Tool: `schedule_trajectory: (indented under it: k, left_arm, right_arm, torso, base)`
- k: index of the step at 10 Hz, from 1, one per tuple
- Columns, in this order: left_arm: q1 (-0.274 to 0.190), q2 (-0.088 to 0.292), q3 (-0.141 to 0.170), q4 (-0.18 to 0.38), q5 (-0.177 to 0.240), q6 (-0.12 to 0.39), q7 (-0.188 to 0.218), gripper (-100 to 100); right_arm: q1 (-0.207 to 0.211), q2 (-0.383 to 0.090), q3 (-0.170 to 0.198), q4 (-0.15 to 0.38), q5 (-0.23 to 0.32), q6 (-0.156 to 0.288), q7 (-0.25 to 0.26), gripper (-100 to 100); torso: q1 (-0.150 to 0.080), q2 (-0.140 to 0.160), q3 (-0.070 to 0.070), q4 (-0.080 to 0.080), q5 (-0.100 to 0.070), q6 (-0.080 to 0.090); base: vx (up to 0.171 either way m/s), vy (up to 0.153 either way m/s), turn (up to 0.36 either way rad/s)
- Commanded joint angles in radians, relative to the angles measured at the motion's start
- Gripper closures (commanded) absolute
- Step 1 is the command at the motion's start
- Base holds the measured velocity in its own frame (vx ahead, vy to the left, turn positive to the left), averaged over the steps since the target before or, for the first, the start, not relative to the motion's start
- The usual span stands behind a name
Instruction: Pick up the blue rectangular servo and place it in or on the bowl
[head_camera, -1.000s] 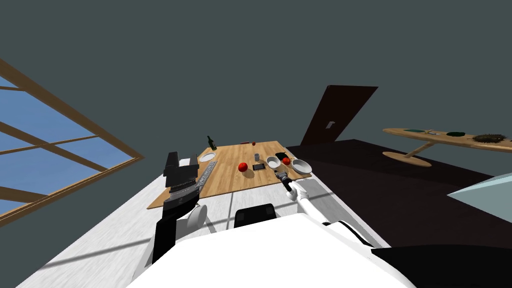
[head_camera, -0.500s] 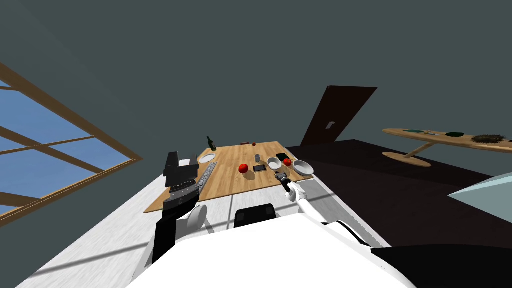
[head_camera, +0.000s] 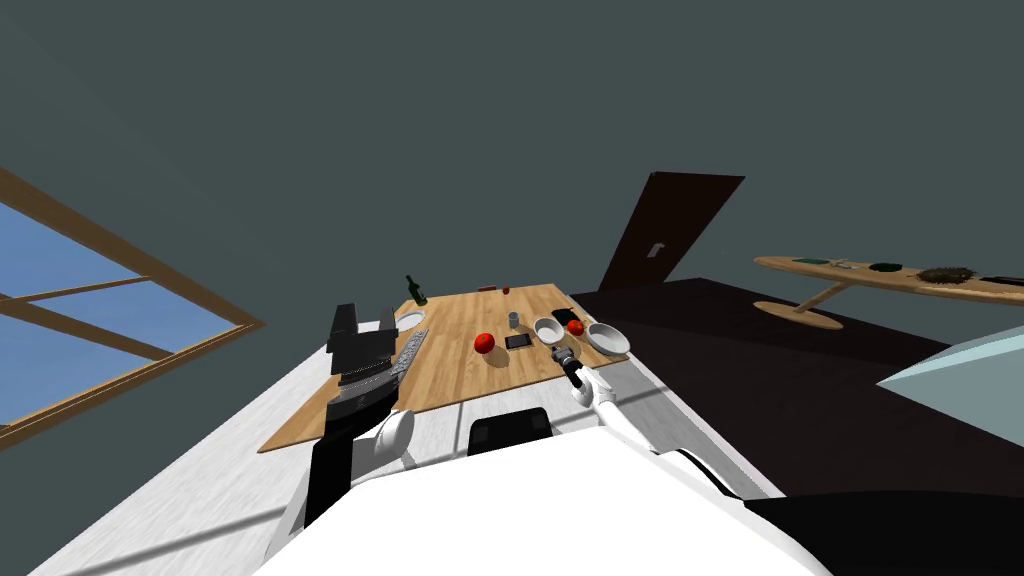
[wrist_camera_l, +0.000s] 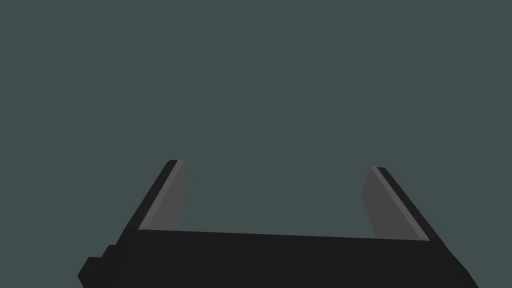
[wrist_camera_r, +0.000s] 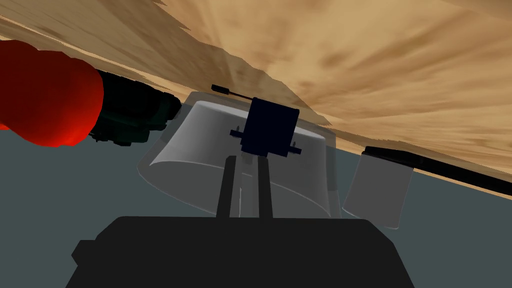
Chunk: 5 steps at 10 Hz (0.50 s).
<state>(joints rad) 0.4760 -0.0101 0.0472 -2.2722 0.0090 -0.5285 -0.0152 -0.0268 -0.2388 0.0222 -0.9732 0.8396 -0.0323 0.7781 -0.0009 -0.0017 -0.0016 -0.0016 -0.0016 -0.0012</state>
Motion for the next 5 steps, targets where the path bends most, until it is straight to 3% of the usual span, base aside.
schedule_trajectory:
  k: [1,3,4,5]
  left_arm:
    - [0.0,0.0,0.0,0.0,0.0,0.0,0.0,0]
    - [0.0,0.0,0.0,0.0,0.0,0.0,0.0,0]
    - [0.0,0.0,0.0,0.0,0.0,0.0,0.0,0]
    - [0.0,0.0,0.0,0.0,0.0,0.0,0.0,0]
  right_arm:
    - [0.0,0.0,0.0,0.0,0.0,0.0,0.0,100]
    - [0.0,0.0,0.0,0.0,0.0,0.0,0.0,100]
    - [0.0,0.0,0.0,0.0,0.0,0.0,0.0,0]
    - [-0.025,-0.016,0.017,0.015,-0.018,0.024,-0.016,100]
  torso:
    - [0.0,0.0,0.0,0.0,0.0,0.0]
    - [0.0,-0.001,-0.001,-0.001,0.0,0.0]
    - [0.0,-0.001,-0.001,-0.001,0.0,0.0]
    - [0.0,-0.001,-0.001,-0.001,0.0,0.0]
  base:
    - [0.0,0.0,0.0]
    - [0.0,0.0,0.0]
    - [0.0,0.0,0.0]
    - [-0.119,-0.024,0.163]
